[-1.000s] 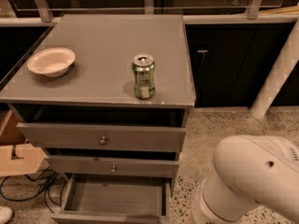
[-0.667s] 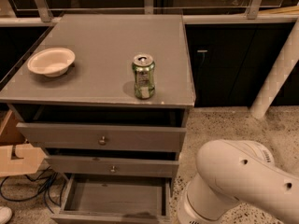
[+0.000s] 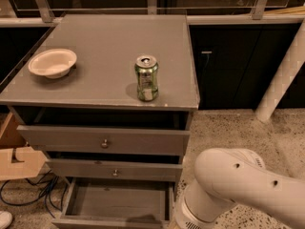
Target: Close bottom drawer
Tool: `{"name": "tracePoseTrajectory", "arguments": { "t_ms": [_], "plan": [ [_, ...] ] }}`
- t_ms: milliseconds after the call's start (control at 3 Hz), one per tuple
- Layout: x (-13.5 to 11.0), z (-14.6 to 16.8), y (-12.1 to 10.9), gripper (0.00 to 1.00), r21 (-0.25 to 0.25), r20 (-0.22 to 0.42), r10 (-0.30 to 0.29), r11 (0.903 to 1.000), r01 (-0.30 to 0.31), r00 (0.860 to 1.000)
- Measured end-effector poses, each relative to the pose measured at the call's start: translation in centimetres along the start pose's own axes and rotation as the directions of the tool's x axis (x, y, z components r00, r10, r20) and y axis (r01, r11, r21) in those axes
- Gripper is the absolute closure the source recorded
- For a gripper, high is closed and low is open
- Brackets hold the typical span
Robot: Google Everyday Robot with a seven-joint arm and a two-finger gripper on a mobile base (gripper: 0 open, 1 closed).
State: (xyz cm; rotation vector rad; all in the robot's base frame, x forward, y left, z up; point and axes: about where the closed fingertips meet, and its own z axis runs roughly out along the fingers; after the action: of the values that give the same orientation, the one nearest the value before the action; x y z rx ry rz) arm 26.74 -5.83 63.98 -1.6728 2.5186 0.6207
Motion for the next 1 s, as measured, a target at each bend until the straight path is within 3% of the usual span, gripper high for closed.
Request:
{"name": "tracePoseTrajectory", "arguments": {
  "t_ms": [333,667,1000],
  "plan": [
    [-0.3,3.3,-3.0,1.0,0.02,0.056,0.044,0.9988,-0.046,0.997],
    [0.1,4.4,-4.6,1.0,0.023,0.079,0.098,0.9948,-0.1,0.992],
    [0.4,5.1,-4.6,1.0,0.016,0.08,0.109,0.9938,-0.11,0.991]
  ]
}}
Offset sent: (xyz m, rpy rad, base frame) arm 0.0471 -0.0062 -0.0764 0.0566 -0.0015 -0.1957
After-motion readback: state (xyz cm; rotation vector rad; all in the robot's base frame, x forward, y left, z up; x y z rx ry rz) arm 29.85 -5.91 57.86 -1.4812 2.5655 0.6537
